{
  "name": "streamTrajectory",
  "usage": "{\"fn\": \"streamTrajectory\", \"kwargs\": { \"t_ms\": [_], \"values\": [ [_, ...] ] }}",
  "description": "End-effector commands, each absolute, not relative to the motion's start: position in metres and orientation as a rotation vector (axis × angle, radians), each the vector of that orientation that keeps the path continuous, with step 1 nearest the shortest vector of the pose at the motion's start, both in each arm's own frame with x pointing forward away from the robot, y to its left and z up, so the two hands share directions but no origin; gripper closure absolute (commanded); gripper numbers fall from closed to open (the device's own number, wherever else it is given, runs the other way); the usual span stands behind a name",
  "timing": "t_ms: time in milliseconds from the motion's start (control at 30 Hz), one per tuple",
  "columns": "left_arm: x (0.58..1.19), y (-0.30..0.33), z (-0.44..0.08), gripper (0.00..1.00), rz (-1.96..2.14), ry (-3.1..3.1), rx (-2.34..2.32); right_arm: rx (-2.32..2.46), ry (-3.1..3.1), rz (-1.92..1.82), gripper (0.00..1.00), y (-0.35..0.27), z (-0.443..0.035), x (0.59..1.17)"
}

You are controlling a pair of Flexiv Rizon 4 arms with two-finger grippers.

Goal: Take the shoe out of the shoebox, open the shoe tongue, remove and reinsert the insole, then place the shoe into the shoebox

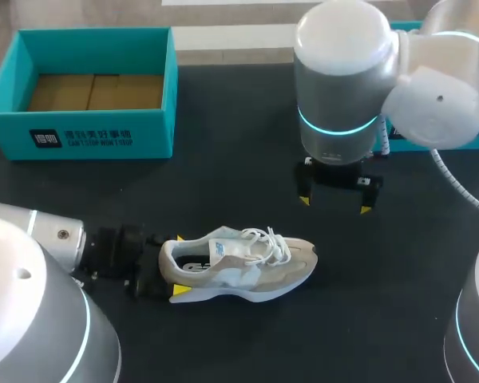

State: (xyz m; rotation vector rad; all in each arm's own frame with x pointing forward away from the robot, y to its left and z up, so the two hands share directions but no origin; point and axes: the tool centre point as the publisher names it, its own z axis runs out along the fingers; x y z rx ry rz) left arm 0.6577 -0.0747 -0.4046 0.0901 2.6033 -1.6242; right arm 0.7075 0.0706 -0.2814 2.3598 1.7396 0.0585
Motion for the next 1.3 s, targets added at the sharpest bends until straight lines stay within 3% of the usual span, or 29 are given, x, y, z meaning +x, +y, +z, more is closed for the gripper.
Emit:
{"fn": "streamTrajectory", "kwargs": {
  "t_ms": [33,167,267,767,1300],
  "values": [
    [0.658,-0.077,-0.407,1.00,-1.623,2.601,0.088,2.362,1.742,0.062,0.00,0.070,-0.283,0.707],
    [0.658,-0.077,-0.407,1.00,-1.623,2.601,0.088,2.362,1.742,0.062,0.00,0.070,-0.283,0.707],
    [0.658,-0.077,-0.407,1.00,-1.623,2.601,0.088,2.287,1.788,-0.123,0.00,0.110,-0.292,0.683],
    [0.658,-0.077,-0.407,1.00,-1.623,2.601,0.088,2.181,1.847,-0.242,0.00,0.200,-0.282,0.642],
    [0.658,-0.077,-0.407,1.00,-1.623,2.601,0.088,2.179,1.763,-0.179,0.00,0.266,-0.305,0.631]
  ]
}}
